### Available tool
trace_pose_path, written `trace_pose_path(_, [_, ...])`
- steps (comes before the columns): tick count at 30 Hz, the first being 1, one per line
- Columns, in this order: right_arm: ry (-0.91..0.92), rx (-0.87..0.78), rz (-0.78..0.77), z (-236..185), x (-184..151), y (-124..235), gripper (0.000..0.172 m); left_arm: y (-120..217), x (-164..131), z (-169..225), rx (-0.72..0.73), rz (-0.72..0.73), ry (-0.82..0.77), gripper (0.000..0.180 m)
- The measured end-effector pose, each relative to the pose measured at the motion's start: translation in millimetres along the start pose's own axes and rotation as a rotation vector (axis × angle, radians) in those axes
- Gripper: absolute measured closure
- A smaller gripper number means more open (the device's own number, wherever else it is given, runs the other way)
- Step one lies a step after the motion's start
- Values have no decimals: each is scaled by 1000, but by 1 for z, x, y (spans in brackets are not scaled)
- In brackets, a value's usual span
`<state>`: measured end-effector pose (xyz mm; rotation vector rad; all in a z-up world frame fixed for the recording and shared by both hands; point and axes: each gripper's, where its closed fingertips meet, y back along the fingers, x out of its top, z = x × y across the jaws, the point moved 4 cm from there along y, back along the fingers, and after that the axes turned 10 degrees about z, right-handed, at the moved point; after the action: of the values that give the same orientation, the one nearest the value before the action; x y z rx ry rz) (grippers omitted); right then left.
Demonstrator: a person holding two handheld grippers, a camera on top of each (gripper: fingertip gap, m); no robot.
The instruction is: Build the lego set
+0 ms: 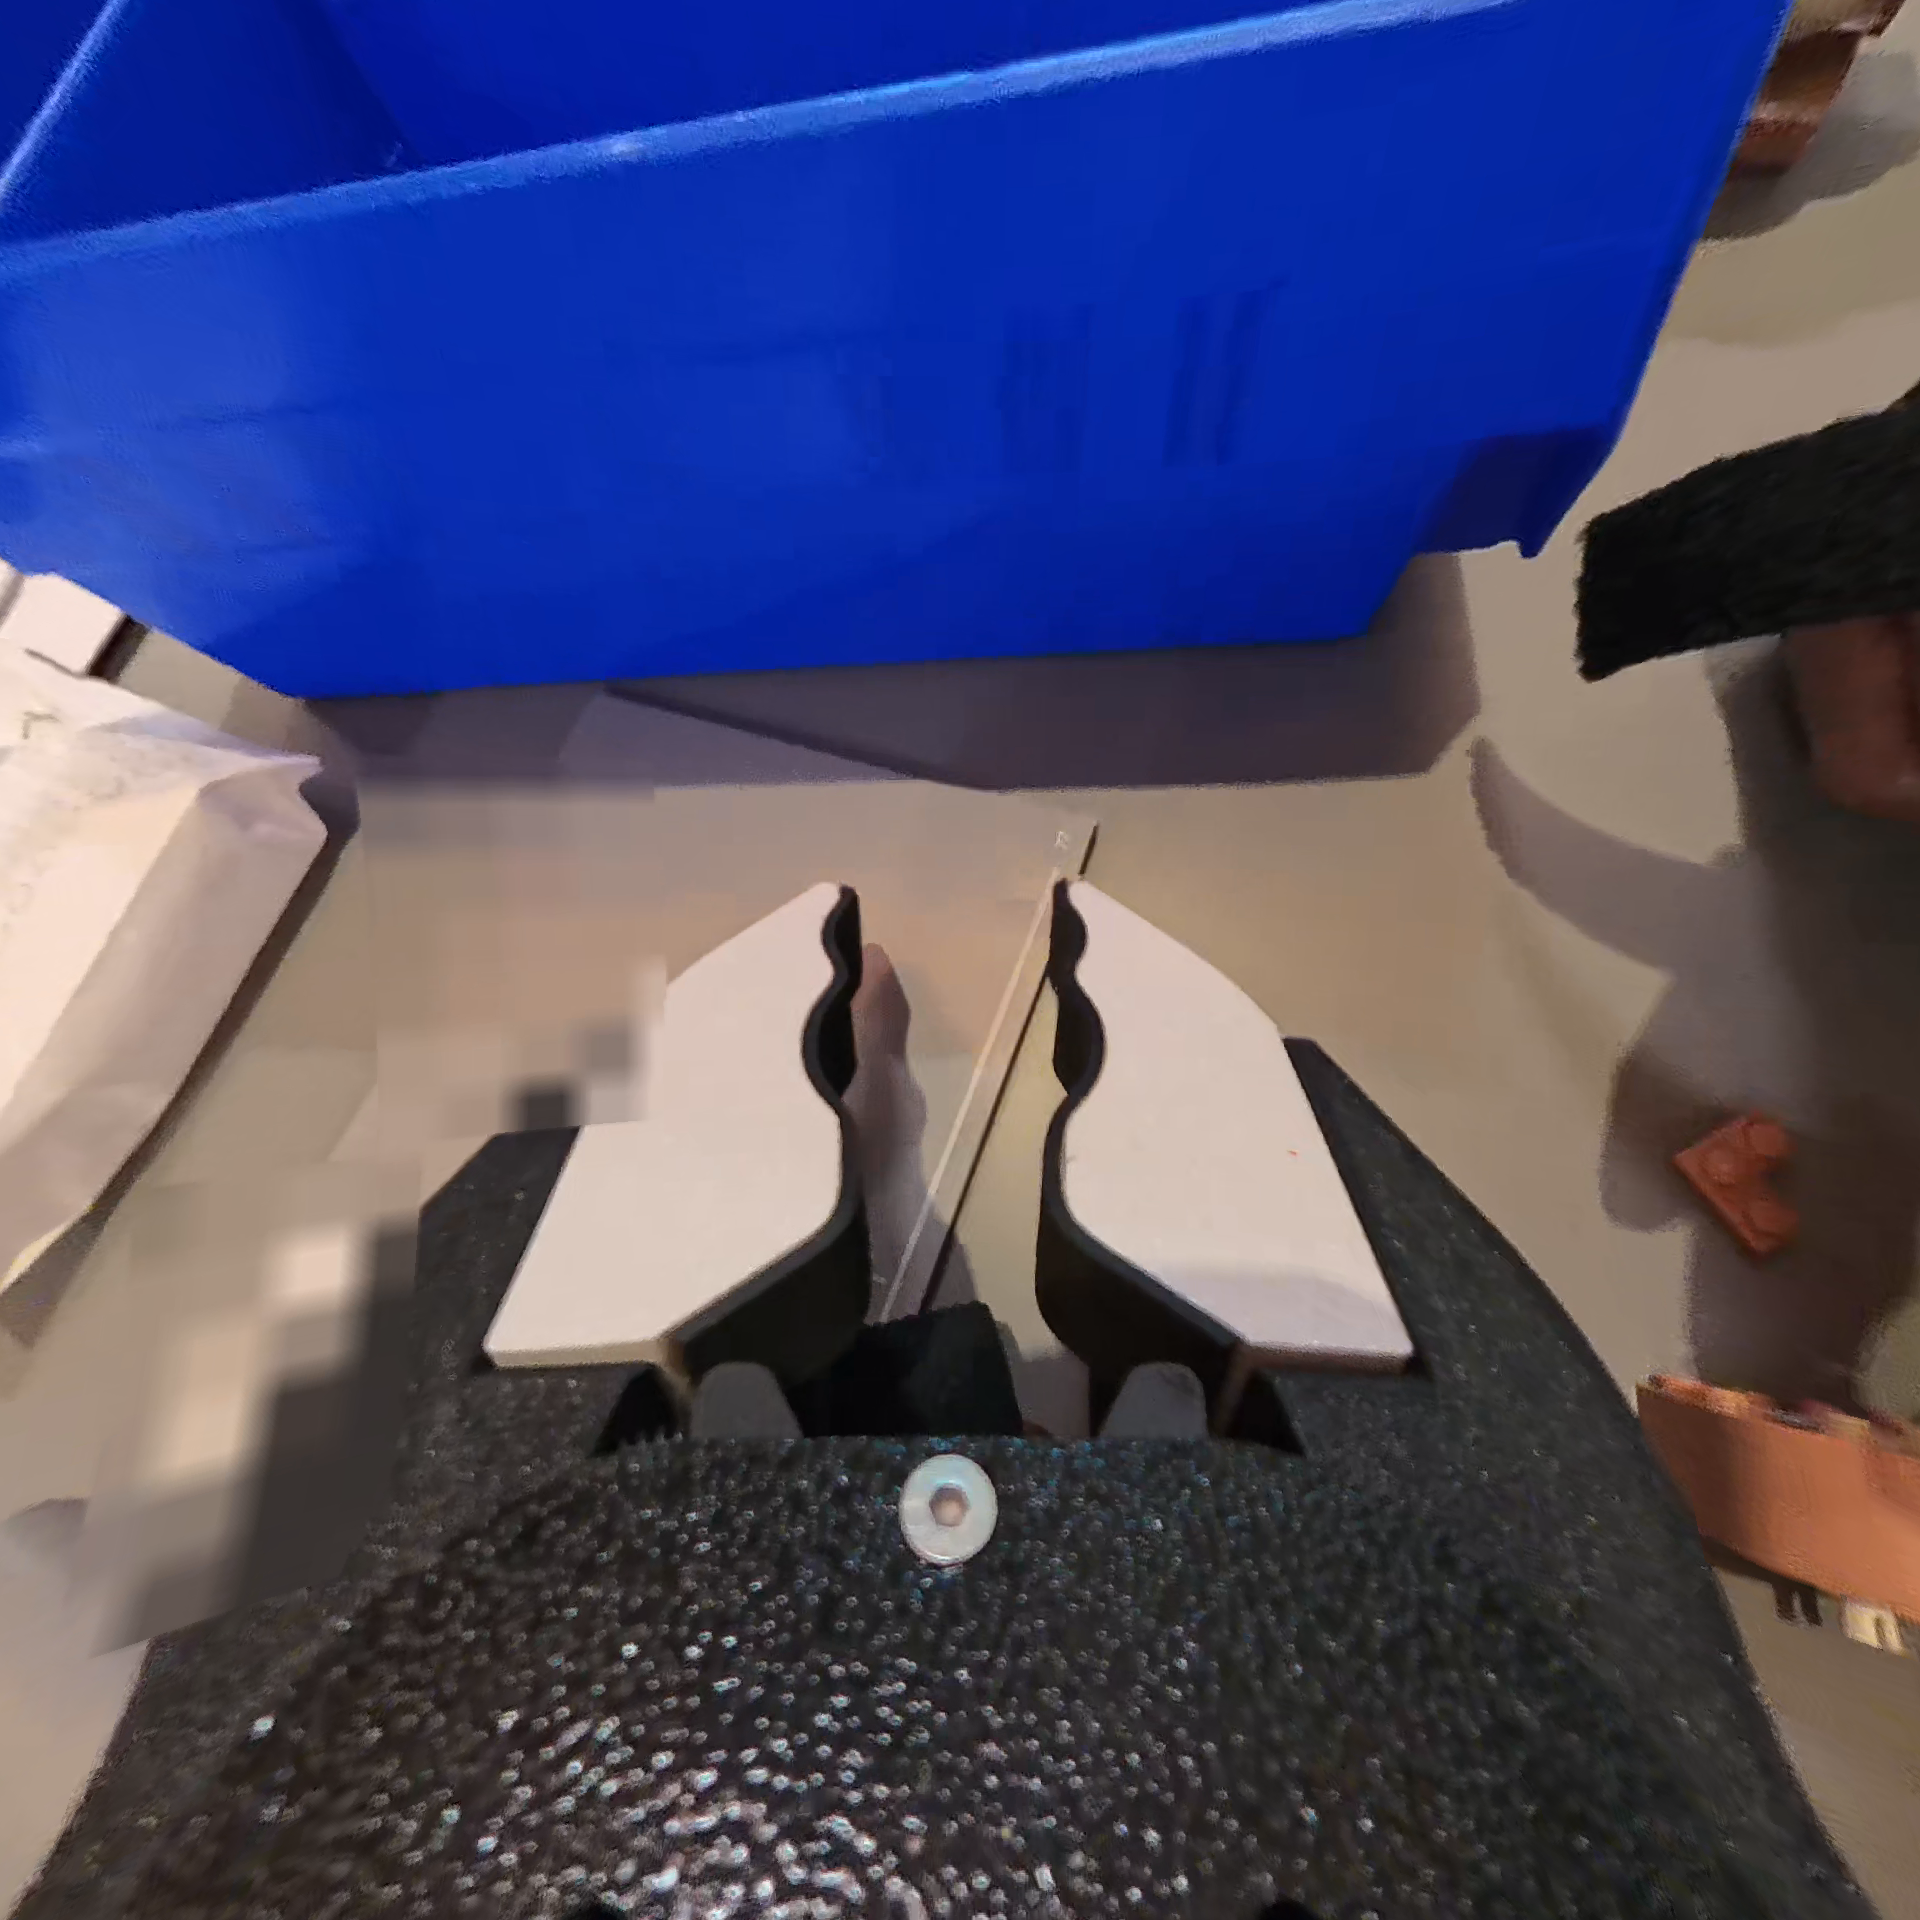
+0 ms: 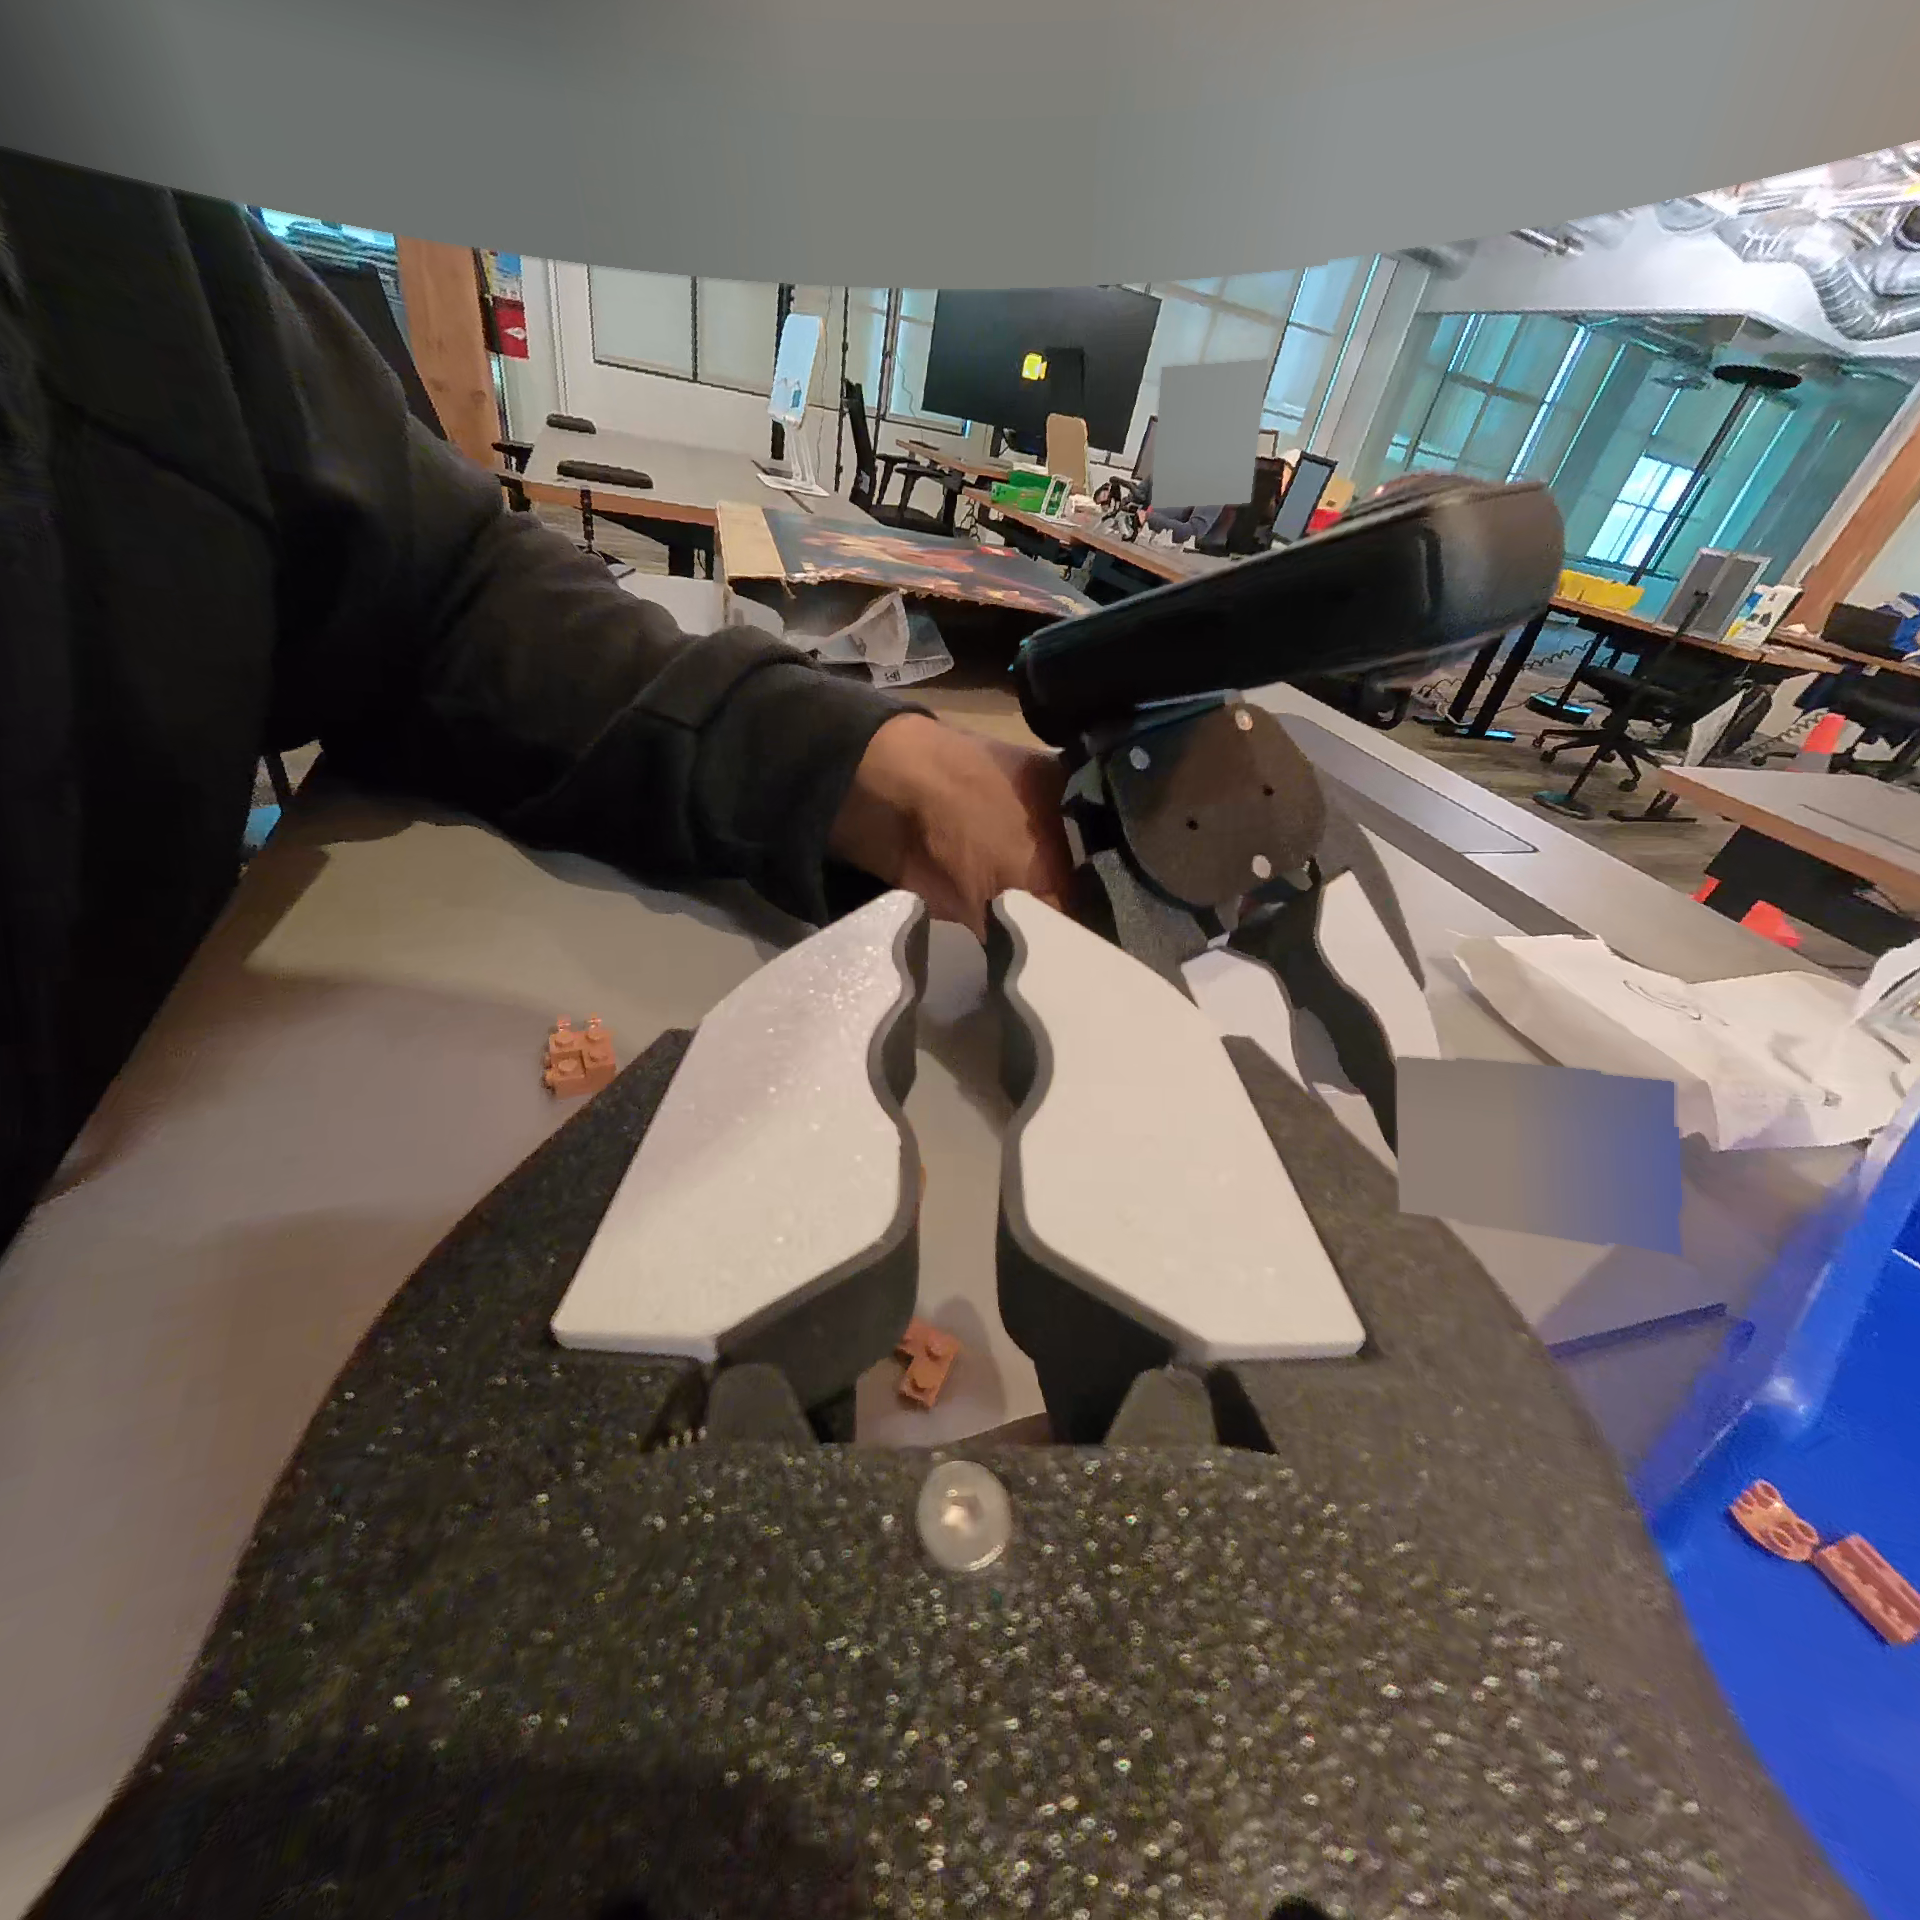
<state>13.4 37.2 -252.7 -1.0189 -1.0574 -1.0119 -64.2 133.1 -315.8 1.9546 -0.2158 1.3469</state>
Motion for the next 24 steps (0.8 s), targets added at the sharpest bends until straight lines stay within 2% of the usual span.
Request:
trace_pose_path(4, [22, 18, -9, -4, -1, -1, 162, -4, -1, 5, 13, -13, -57, 146])
trace_pose_path(9, [4, 16, -8, -2, -1, -1, 162, -2, -2, 0, 43, -7, -34, 144])
trace_pose_path(14, [-22, 5, -4, 2, 0, -1, 162, 20, 7, -15, 61, 53, 75, 140])
trace_pose_path(17, [-31, -3, -3, 4, 0, -1, 162, 26, 18, -21, 14, 66, 112, 138])
trace_pose_path(21, [-30, -5, 1, 3, 1, 1, 162, 4, 16, -19, -31, -50, -52, 129])
trace_pose_path(24, [-23, -3, -1, 2, 1, 1, 162, -7, 14, 0, -33, -14, -93, 127])
